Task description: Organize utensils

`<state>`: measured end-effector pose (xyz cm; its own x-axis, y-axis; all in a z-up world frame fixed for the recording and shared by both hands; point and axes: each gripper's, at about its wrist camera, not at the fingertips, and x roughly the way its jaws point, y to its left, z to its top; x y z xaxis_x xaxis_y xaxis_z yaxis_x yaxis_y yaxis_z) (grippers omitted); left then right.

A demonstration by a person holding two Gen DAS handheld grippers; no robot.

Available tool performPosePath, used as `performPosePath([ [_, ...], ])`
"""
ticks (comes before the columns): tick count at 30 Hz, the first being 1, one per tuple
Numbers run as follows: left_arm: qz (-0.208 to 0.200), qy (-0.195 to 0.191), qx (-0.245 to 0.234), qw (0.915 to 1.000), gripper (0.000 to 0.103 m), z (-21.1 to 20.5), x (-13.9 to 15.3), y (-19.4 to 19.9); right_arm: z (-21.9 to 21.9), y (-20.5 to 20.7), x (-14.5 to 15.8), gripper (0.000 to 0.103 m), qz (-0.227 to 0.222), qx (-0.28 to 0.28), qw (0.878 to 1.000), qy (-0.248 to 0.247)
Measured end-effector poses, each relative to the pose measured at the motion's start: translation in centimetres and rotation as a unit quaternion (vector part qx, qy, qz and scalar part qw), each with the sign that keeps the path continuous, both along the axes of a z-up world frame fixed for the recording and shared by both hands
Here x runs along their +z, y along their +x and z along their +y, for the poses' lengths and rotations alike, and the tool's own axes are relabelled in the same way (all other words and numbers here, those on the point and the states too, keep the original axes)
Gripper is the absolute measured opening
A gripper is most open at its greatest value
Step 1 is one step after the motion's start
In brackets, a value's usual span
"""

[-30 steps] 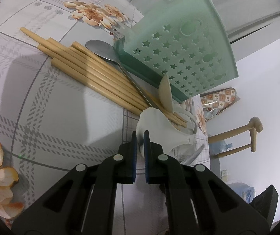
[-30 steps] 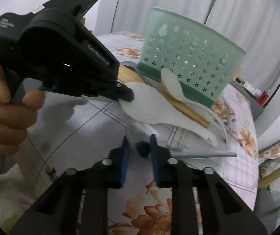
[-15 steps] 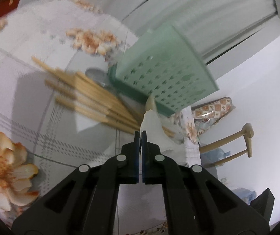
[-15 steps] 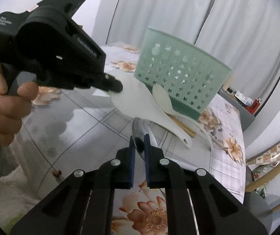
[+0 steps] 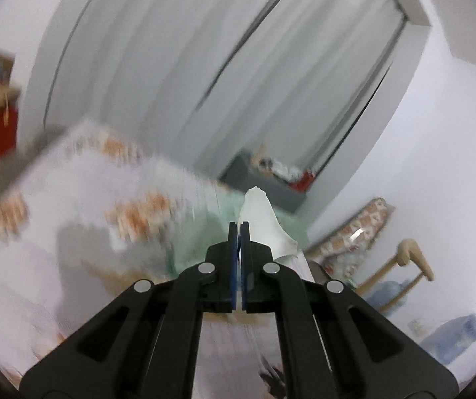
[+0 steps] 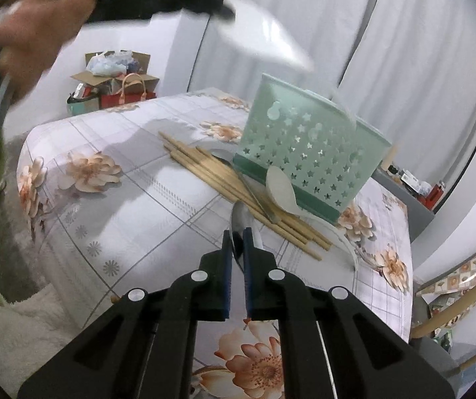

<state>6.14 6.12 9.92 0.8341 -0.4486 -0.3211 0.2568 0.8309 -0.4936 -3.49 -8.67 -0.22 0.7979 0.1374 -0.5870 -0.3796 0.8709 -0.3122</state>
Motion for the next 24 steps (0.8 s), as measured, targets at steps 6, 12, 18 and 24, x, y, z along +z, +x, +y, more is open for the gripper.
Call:
performPosePath([
  [6,-0.061,0.123,0.047,0.9894,0.000,-1.0,4.5,1.5,-0.2,-0.2,0.2,0.006,-0.004,0.001,1.000,0.002],
  [12,-0.057,0.261,0.067,0.9613,0.000,-4.3,4.7,4.3,-0.5,-0.1,0.2,0.006,-0.003,-0.006,1.000,0.005],
  [18,-0.045,0.365,0.060,0.9279,0.001,-7.4,3.9,6.5,-0.7,0.0,0.3,0.006,-0.002,-0.010,1.000,0.007],
  [24,-0.043,0.398,0.048,0.9152,0.001,-8.7,4.8,7.8,-0.9,0.1,0.2,0.006,-0.003,-0.016,1.000,0.010],
])
